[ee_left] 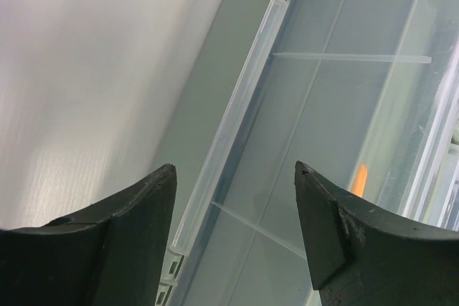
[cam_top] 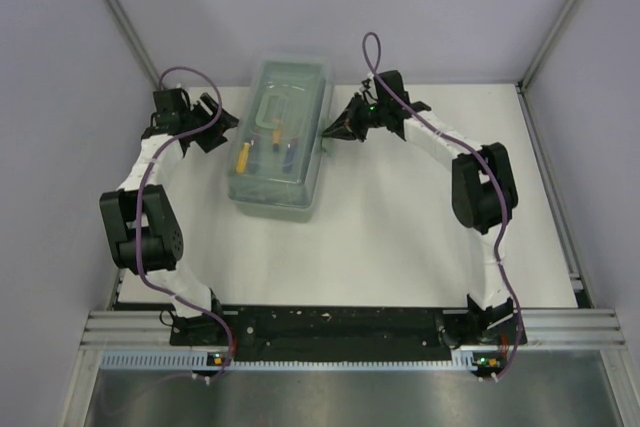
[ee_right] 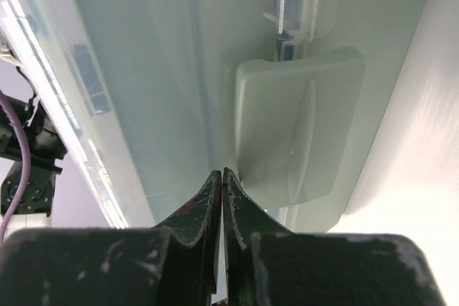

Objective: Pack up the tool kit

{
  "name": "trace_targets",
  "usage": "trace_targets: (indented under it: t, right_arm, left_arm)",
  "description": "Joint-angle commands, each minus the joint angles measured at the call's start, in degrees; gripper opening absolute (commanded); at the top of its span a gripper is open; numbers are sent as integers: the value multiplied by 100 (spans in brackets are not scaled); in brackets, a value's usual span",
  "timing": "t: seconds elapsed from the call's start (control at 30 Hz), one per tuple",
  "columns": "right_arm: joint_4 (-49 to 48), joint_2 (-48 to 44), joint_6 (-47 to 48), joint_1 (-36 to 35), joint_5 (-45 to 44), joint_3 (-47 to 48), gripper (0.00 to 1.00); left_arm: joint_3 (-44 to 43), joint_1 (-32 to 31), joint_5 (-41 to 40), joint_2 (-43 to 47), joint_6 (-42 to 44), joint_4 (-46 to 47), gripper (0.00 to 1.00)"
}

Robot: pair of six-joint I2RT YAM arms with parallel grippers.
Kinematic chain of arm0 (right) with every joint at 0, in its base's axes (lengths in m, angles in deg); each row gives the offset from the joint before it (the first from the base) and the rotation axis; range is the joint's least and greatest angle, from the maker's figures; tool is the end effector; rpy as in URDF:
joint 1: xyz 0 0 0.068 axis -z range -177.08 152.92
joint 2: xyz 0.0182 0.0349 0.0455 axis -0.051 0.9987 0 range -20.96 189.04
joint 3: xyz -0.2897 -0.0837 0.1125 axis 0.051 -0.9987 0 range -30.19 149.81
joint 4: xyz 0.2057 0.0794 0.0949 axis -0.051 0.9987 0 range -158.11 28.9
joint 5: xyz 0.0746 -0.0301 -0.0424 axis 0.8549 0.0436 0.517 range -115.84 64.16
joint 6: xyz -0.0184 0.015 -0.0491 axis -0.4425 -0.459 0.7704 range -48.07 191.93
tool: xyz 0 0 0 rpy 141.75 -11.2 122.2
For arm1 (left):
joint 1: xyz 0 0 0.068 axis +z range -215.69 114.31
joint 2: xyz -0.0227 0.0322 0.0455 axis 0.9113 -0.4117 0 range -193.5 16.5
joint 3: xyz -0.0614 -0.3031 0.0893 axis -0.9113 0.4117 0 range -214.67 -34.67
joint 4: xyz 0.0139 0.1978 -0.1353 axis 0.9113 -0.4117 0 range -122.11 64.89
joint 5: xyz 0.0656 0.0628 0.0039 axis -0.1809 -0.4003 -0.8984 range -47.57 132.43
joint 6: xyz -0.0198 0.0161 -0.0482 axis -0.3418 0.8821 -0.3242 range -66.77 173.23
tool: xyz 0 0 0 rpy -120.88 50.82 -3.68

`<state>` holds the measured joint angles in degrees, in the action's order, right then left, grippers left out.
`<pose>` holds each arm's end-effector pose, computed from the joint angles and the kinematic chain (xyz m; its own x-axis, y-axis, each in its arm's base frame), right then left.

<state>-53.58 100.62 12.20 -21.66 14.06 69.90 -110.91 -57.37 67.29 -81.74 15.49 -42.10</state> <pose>0.4411 0.2276 0.2959 -0.9526 0.2929 -0.0821 0.0629 0.4540 0.8888 0.3750 0.0392 0.3298 -0.6098 -0.6504 -0.4528 -0.2292 0.6917 -0.6849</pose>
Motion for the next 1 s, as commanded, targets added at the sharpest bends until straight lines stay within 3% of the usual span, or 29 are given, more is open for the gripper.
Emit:
trace_targets:
  t: [0.0,0.47,0.53,0.63,0.73,0.83,0.97]
  right_arm:
    - [-248,147,84,-109,-70,-174,1]
    - [-916,-19,277,49,-149,-359,3]
    - [-916,-204,373,119,-254,-429,13]
    - [-995,-547,444,286,-474,-823,45]
    - [-1416,-810,479,471,-589,-1368,67]
    - [-2285,-1022,295,621,-580,-1966,78]
    - [-2594,-1014,435,656,-536,-2239,83]
  left_arm:
    - [57,-260,722,-108,73,-32,71]
    - [49,-252,739,-99,161,-129,71]
    - [31,-260,739,-91,170,-137,71]
    - [-13,-252,801,-99,170,-129,71]
    - [-65,-252,810,-99,170,-138,71]
    - [-127,-252,818,-108,196,-173,71]
    - [-171,-252,818,-117,196,-190,72]
